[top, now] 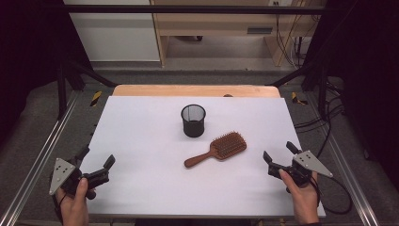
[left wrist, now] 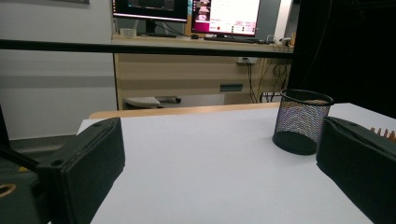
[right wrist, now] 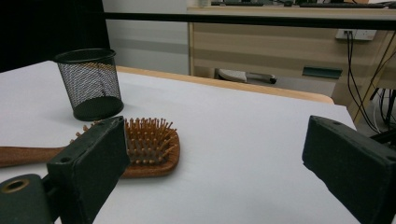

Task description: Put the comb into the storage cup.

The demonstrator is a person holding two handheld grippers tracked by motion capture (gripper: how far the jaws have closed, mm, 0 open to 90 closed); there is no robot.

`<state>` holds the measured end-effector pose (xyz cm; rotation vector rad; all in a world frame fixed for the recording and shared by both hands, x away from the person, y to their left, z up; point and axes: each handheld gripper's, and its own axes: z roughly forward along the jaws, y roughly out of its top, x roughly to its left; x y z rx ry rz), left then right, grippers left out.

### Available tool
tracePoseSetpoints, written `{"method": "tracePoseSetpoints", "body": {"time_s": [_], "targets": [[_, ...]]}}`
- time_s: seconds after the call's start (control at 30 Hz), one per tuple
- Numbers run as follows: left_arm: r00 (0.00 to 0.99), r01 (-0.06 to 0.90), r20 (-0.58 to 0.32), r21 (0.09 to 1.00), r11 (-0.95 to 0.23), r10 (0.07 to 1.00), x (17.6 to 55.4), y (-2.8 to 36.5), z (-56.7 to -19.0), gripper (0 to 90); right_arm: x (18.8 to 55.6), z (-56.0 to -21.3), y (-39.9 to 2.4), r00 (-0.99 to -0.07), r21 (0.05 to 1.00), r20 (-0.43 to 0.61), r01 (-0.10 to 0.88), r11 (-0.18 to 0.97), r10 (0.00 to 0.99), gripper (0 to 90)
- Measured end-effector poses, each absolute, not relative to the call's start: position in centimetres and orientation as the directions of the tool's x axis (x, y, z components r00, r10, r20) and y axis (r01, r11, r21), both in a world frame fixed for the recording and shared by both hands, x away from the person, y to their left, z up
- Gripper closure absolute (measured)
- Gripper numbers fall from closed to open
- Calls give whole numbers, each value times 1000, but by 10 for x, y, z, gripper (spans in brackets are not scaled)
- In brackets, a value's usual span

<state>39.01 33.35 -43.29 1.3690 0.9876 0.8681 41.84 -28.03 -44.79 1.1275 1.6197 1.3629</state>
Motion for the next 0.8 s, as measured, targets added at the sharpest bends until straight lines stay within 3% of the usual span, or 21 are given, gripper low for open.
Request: {"method": "tracePoseSetpoints", "body": {"time_s": [0.47, 0.7, 0.8], "targets": [[370, 84, -62, 996, 33, 927, 390, 331, -435, 14, 419, -448, -279, -346, 975, 65, 220, 14, 936, 148], [371, 93, -63, 995, 30, 926, 390, 330, -437, 15, 419, -448, -277, -354, 965, 66, 261, 31, 933, 299], [374, 94, -60, 995, 26, 925, 390, 329, -437, 15, 418, -448, -275, -368, 963, 68, 265, 35, 927, 443]]}}
